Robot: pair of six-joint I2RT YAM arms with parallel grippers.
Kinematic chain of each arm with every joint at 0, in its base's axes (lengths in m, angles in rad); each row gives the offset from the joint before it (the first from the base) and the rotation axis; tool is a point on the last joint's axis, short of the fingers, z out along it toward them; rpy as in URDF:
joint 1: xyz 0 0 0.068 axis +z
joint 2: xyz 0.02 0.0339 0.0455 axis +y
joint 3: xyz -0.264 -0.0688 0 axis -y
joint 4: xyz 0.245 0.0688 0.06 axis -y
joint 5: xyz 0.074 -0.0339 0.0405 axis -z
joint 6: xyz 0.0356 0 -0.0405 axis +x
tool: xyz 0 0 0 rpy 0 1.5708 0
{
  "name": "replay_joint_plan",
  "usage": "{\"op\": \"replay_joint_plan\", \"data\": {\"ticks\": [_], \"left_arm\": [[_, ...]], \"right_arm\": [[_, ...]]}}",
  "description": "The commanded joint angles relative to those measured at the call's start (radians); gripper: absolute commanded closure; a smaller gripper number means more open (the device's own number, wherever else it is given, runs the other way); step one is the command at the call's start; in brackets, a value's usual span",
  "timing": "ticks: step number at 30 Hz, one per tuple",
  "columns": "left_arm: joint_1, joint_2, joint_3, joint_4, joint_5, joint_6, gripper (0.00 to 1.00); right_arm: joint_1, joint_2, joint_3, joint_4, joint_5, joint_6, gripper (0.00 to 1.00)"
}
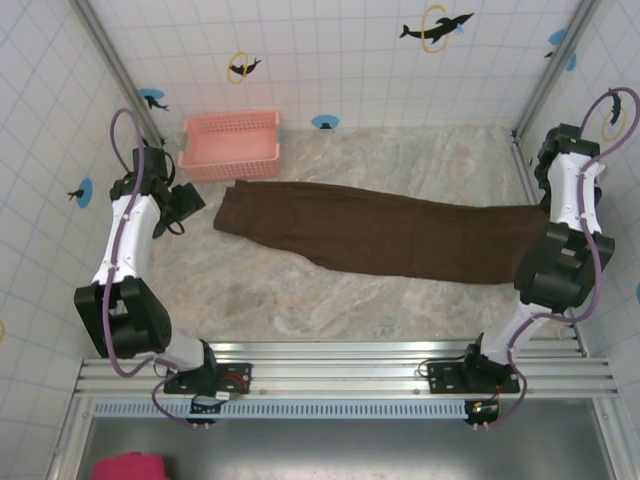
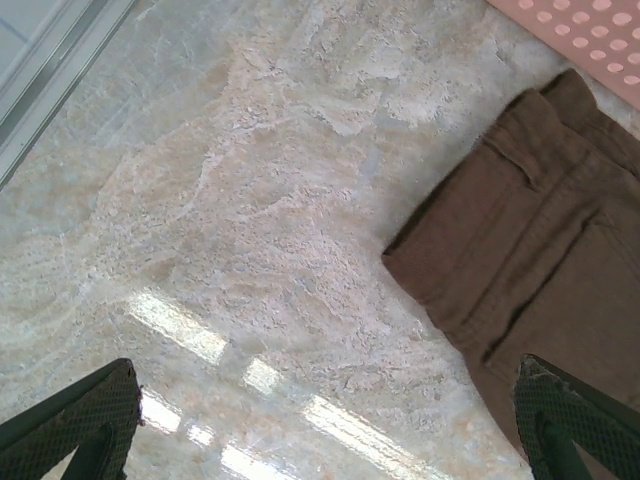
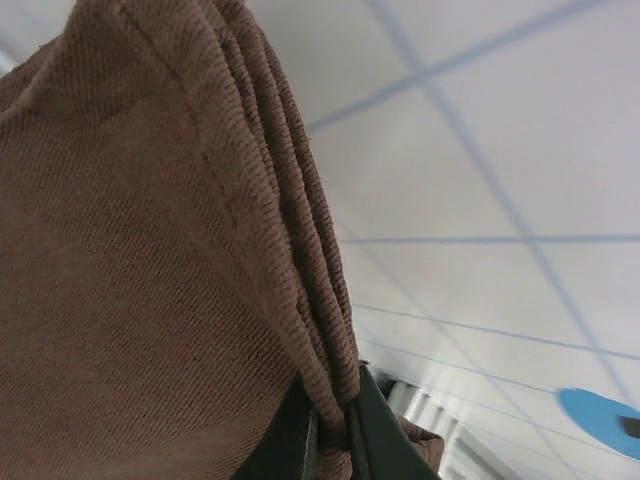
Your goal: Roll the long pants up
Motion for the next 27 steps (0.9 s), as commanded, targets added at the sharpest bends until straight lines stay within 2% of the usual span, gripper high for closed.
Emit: {"op": "replay_joint_plan", "data": {"ticks": [1, 3, 5, 8, 11, 14, 18, 24, 27], "left_arm": [[-0.006, 0.023, 0.036, 0.007, 0.021, 0.043, 0.03], [-0.006, 0.028, 0.036, 0.010, 0.021, 0.051, 0.03], [-0.006, 0.032, 0.036, 0.018, 0.025, 0.057, 0.03], [-0.006, 0.050, 0.036, 0.027, 0.033, 0.058, 0.03], [-0.006, 0.069, 0.036, 0.039, 0.048, 0.054, 0.03], [-0.006, 0.082, 0.036, 0.052, 0.060, 0.057, 0.03], [-0.007, 0.103, 0.088, 0.057, 0.073, 0.070, 0.03], [-0.006, 0.128, 0.115, 0.075, 0.091, 0.077, 0.03], [-0.006, 0.139, 0.120, 0.082, 0.098, 0.082, 0.03]], "right_arm": [[-0.007, -0.093, -0.011, -0.051, 0.165, 0.035, 1.00], [0.011, -0.118, -0.014, -0.044, 0.128, 0.031, 1.00], [0.072, -0.157, -0.044, 0.000, 0.036, 0.014, 1.00], [0.271, -0.236, -0.116, 0.128, -0.063, -0.030, 1.00], [0.483, -0.235, -0.093, 0.162, -0.086, -0.022, 1.00], [0.658, -0.184, -0.010, 0.155, -0.086, -0.005, 1.00], [0.842, -0.060, 0.150, 0.103, 0.008, -0.013, 1.00], [1.023, 0.115, 0.364, 0.100, 0.014, -0.051, 1.00], [1.083, 0.221, 0.526, 0.077, 0.035, -0.072, 1.00]]}}
